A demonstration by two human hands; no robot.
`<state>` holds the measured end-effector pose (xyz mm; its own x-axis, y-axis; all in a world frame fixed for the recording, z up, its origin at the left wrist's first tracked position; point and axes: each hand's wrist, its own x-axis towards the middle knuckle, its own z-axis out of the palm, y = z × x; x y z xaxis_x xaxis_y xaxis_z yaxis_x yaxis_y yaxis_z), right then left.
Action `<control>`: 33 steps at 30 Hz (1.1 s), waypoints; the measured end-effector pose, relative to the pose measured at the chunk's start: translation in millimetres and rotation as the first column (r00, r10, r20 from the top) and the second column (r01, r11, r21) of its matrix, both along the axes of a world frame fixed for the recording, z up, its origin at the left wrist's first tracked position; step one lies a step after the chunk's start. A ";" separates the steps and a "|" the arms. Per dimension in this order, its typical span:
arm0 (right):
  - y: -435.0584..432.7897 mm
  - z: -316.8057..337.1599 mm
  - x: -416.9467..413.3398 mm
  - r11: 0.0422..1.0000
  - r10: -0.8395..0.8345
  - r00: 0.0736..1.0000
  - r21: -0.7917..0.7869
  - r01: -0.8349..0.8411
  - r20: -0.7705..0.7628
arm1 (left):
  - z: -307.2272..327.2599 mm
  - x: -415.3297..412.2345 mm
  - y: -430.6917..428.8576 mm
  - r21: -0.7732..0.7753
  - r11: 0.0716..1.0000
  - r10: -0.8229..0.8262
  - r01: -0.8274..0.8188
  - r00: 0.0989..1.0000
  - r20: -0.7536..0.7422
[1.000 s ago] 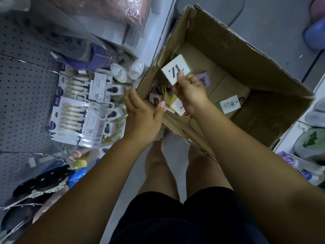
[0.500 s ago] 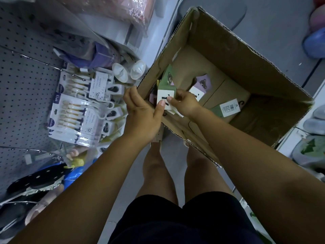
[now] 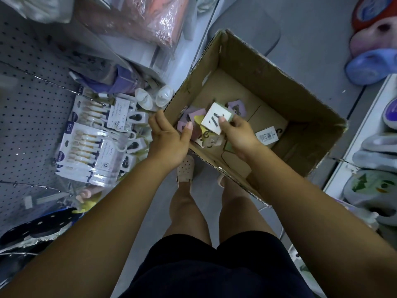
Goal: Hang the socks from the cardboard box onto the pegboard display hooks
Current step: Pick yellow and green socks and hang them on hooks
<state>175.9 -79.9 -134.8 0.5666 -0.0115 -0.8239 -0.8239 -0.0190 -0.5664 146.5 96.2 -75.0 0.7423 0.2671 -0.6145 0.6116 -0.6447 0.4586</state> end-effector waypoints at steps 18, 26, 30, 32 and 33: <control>21.8 260.3 -67.8 0.856 -0.414 0.910 0.347 0.383 0.016 | 197.9 -64.6 28.6 -0.645 0.761 0.172 -0.070 0.980 0.096; 0.6 284.4 -69.2 0.953 0.053 0.998 0.297 -0.062 0.039 | 251.8 -153.7 24.9 -0.719 0.576 0.664 -0.390 0.736 0.133; -15.1 302.6 -78.2 0.952 0.222 0.951 0.165 -0.260 0.217 | 259.0 -199.9 -10.1 -0.768 0.404 0.857 -0.496 0.500 0.127; -15.8 312.8 -86.6 0.927 0.276 0.901 0.154 -0.341 0.334 | 259.0 -218.5 -23.8 -0.790 0.330 0.910 -0.517 0.396 0.121; -13.7 318.0 -91.8 0.903 0.329 0.873 0.152 -0.403 0.359 | 260.3 -228.0 -28.8 -0.805 0.298 0.929 -0.514 0.350 0.121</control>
<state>84.1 -93.6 183.1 0.7253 0.4048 -0.5568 -0.5565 -0.1314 -0.8204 -81.6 67.4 185.2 0.6041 0.6341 -0.4826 0.1860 0.4767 0.8592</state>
